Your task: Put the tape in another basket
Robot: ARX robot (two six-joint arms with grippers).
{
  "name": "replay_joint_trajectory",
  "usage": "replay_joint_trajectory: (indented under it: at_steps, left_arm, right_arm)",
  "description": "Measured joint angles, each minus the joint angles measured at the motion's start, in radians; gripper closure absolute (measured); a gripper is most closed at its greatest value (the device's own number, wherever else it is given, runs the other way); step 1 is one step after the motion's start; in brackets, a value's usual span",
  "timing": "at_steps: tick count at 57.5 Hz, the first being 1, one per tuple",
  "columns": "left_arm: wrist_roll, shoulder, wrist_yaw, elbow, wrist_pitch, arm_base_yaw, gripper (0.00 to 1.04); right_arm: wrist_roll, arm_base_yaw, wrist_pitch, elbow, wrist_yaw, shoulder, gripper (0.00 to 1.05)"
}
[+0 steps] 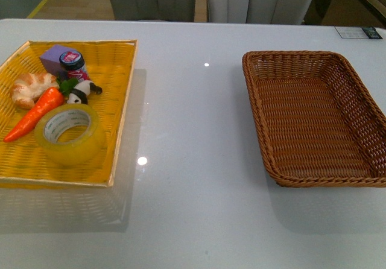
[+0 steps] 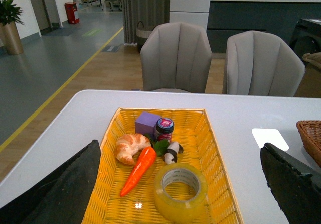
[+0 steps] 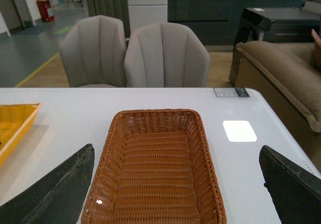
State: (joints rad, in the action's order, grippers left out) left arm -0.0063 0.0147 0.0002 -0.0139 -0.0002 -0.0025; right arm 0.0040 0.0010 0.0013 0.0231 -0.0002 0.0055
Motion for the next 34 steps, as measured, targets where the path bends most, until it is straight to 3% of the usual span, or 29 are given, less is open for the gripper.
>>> replay_joint_trajectory:
  at_steps: [34]
  left_arm:
    - [0.0, 0.0, 0.0, 0.0, 0.0, 0.0, 0.09]
  right_arm:
    - [0.0, 0.0, 0.0, 0.0, 0.0, 0.0, 0.09]
